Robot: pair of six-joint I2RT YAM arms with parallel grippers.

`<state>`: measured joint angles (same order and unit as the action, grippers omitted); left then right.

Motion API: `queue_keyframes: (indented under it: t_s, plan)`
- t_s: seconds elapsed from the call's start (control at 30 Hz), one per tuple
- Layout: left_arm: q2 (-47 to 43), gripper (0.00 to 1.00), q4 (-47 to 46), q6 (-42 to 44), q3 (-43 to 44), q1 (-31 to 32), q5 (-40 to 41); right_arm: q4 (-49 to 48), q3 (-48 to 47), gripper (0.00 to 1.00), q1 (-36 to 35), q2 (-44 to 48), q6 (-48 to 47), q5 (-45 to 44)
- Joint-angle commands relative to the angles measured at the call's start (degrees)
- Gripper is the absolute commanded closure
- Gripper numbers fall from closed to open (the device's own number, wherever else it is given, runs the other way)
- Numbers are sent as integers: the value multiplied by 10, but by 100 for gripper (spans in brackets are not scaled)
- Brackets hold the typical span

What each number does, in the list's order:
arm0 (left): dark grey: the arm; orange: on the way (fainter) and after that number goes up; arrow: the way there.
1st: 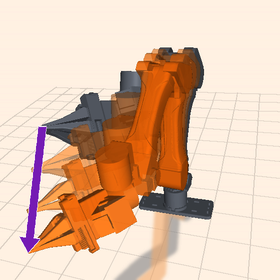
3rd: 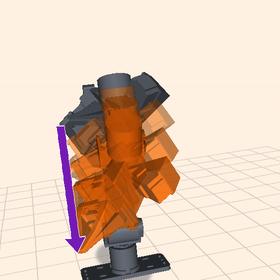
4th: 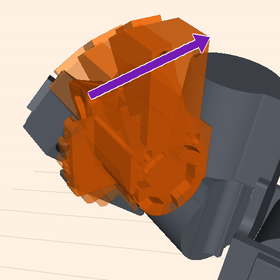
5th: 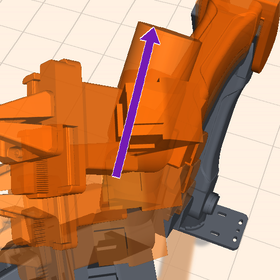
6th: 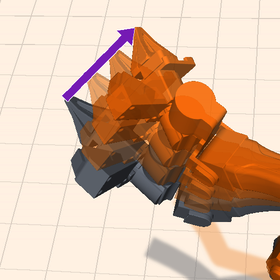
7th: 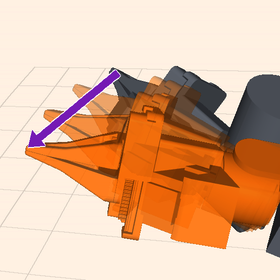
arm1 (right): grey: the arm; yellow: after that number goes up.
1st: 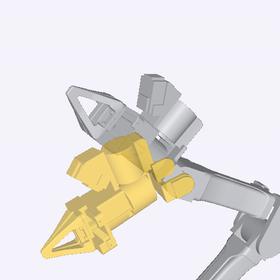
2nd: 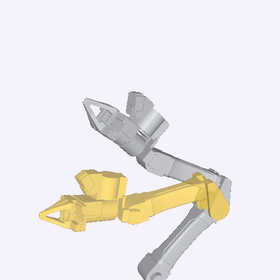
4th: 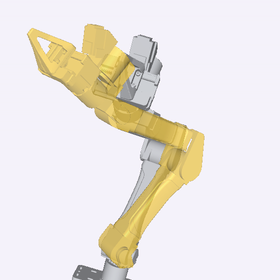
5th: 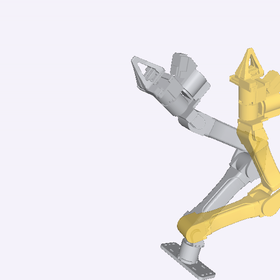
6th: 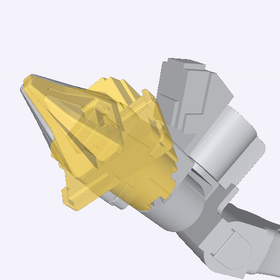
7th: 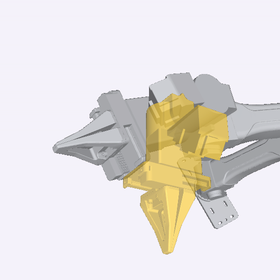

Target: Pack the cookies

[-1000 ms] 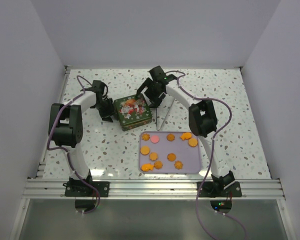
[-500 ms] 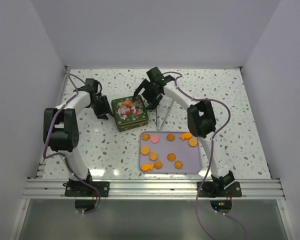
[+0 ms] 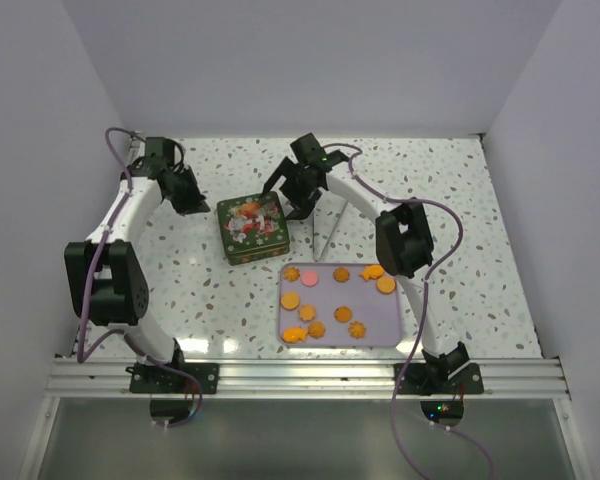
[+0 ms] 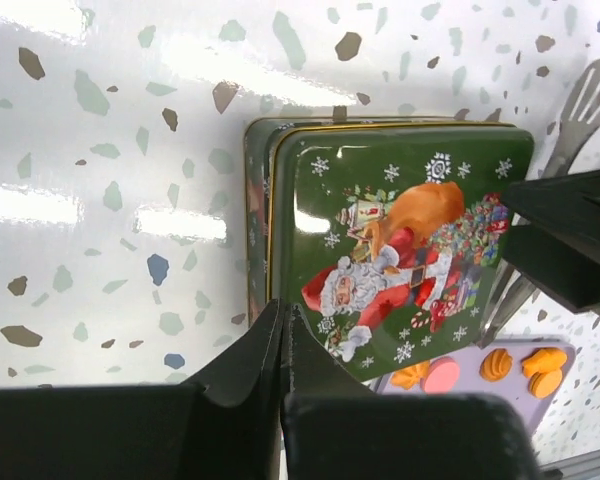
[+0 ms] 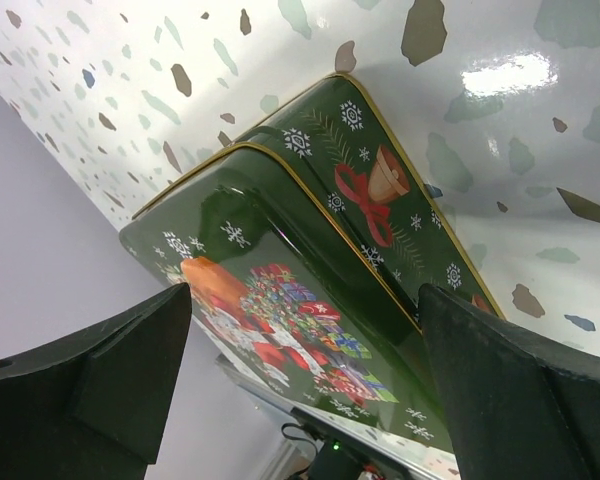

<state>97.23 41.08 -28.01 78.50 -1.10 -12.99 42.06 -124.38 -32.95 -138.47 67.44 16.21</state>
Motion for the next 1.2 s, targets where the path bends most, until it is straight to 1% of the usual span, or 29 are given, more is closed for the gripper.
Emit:
queue_keyframes:
  t_s: [0.0, 0.13, 0.3, 0.37, 0.6, 0.67, 0.87, 1.1, 1.13, 1.17]
  plan:
    - [-28, 100, -5, 8, 14, 6, -5, -15, 0, 1, -1, 42, 9, 19]
    - [-20, 100, -3, 15, 17, 33, -11, -15, 2, 1, -2, 44, 7, 18]
    - [-20, 100, -46, 19, 9, 68, -55, -19, 13, 2, -2, 46, 9, 19]
    - [-4, 100, -47, 23, 5, 73, -60, -22, 19, 1, -2, 48, 9, 19]
    - [69, 100, -64, 33, -54, 72, -45, -28, 36, 2, -2, 58, 7, 20]
    - [88, 100, -62, 33, -53, 72, -43, -28, 41, 1, -1, 62, 6, 20]
    - [85, 100, -52, 30, -29, 72, -40, -25, 44, 1, 1, 71, 0, 20]
    - [63, 100, -16, 25, 38, 56, -39, -9, 33, 1, 10, 84, -15, 12]
    - [54, 97, -13, 24, 46, 52, -38, -5, 28, 1, 12, 88, -19, 10]
    - [48, 91, -10, 23, 53, 47, -35, 0, 20, 2, 15, 92, -25, 8]
